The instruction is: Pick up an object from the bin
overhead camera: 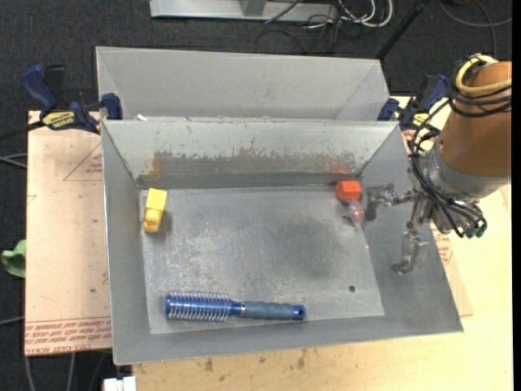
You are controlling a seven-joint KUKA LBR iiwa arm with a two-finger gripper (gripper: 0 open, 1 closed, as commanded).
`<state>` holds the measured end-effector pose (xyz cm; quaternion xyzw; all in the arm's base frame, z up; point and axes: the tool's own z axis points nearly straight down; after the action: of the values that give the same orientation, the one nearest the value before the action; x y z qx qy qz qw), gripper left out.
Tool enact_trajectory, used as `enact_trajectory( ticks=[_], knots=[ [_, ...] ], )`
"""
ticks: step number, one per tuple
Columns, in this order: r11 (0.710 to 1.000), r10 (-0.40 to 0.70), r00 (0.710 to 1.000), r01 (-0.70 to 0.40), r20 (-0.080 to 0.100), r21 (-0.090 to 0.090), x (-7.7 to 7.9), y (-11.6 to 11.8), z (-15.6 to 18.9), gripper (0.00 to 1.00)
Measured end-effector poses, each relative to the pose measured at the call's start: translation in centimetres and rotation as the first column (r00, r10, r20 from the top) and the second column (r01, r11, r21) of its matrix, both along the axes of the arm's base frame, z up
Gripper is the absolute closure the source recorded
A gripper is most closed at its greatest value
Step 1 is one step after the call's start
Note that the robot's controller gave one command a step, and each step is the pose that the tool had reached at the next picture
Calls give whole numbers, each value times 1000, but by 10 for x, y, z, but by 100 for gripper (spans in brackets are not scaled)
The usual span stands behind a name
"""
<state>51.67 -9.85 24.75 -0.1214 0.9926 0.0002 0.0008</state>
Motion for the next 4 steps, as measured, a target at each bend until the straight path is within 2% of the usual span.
enact_trajectory(
  ticks=[1, 2, 3, 4],
  knots=[
    [988, 152, 988, -152, -8, 3, -23, 35, -95, 0],
    [965, 262, 965, -262, 0, -1, 17, -5, -133, 0],
    [940, 340, 940, -340, 8, -4, 109, -29, -129, 0],
    [917, 398, 917, -398, 6, 11, 142, -40, -179, 0]
  ],
)
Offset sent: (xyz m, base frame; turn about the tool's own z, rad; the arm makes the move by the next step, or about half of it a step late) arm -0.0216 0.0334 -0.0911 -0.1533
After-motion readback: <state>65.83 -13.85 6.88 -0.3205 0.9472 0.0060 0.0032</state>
